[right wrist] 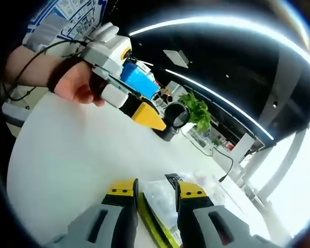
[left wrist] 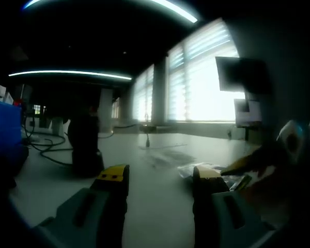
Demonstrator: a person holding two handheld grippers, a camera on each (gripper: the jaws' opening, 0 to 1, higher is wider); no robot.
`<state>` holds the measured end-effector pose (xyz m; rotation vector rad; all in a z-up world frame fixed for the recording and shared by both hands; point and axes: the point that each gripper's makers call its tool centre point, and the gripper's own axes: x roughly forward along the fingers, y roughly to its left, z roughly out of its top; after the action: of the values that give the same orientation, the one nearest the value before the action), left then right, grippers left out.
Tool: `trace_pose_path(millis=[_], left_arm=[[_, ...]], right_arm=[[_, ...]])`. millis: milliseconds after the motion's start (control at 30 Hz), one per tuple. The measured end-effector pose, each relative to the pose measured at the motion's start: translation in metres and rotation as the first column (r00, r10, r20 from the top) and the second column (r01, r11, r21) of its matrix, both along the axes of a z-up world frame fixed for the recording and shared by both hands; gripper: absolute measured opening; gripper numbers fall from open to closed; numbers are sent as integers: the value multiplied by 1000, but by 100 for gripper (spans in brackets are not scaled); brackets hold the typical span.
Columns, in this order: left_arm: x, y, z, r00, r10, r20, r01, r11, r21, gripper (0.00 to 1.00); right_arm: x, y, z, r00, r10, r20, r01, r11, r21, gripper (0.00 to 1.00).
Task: Clip sheet goods on table flip sheet goods clip sheet goods scan sheet goods put sheet goods back to table
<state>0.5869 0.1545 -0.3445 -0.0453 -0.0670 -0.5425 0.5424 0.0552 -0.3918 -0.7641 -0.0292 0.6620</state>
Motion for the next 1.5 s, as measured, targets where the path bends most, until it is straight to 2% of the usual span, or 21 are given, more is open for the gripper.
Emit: trace_pose_path(millis=[233,367,667,1000,1067,1167,1300,1500], left_arm=[[0,1,0,1000,2,0,-2,1000,-2,42],[0,0,0,1000,1,1,-1,1000,-1,42],[0,1,0,1000,3,-1,-3,1000,-2,42],[0,2,0,1000,4,-2,-4,1000,-5,42],[0,2,0,1000,5,-2,-5,1000,-5,42],[0,2,0,1000,5,-2,-5,1000,-5,42],[0,1,0,1000,5,-2,-5,1000,-5,42],[0,1,0,1000,6,-1,-6,1000,-5,42]], right_arm=[[-3,5,-6,999,6,-32,-5,1000,6,10],[-3,6,-9,997,-3,-72,6,999,40,5],[-4,6,-11,994,-11,-105,18,998,67,0],[-5,7,-14,991,-8,-132,19,996,89,0],[-5,6,-11,991,-5,-135,19,994,105,0],[-4,4,3,992,1,-123,20,986,166,0],[-2,-1,17,990,1,-141,32,971,237,0],[-3,-5,30,990,0,-144,44,952,304,0]])
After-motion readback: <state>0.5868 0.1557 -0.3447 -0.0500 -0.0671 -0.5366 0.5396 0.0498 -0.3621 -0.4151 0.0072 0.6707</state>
